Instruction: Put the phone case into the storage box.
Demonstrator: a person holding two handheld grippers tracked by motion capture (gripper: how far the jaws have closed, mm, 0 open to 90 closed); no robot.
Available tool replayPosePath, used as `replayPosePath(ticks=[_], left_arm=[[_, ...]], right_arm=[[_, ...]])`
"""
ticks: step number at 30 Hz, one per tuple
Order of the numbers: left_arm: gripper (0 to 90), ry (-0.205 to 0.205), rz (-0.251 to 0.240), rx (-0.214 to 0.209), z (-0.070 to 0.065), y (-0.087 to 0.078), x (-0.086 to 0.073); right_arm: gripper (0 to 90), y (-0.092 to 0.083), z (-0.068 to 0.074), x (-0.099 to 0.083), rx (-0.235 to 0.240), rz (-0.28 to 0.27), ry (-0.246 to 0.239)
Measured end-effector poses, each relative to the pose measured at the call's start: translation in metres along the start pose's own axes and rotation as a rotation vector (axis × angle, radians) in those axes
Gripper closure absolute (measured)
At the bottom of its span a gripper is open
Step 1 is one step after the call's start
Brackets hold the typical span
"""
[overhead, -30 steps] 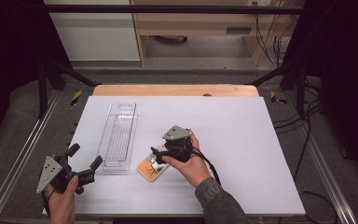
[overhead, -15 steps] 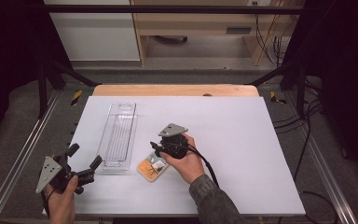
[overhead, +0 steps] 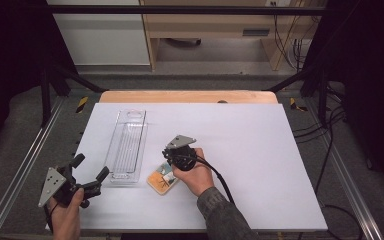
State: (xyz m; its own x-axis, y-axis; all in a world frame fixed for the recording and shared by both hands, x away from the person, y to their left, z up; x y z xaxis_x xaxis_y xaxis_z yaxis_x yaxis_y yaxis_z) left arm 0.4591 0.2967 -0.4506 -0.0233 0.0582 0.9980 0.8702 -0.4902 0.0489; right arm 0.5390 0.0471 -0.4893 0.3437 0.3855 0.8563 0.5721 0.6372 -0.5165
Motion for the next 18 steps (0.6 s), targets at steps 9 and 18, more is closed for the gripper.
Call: replayPosePath(ticks=[9, 18], left_arm=[[0.4, 0.0, 0.001, -0.002, 0.0, 0.001, 0.0], [0.4, -0.001, 0.0, -0.002, 0.0, 0.0, 0.0]], right_arm=[[90.0, 0.018, 0.005, -0.011, 0.01, 0.031, 0.018], [90.0, 0.03, 0.005, -0.017, -0.001, 0.06, 0.024]])
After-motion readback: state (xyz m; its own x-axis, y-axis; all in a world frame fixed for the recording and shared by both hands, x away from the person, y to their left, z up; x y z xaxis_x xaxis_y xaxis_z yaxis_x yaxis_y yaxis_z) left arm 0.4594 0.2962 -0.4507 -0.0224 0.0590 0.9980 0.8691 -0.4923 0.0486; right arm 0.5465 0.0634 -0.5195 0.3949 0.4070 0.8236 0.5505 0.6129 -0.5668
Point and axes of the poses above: each handheld gripper's, and its own axes: y roughly forward along the jaws, x roughly out of its top, z roughly to its left, the point moved 7 cm from there along y, roughly forward along the jaws, and after that the axes turned 2 degrees about -z, right-handed, at the moved point
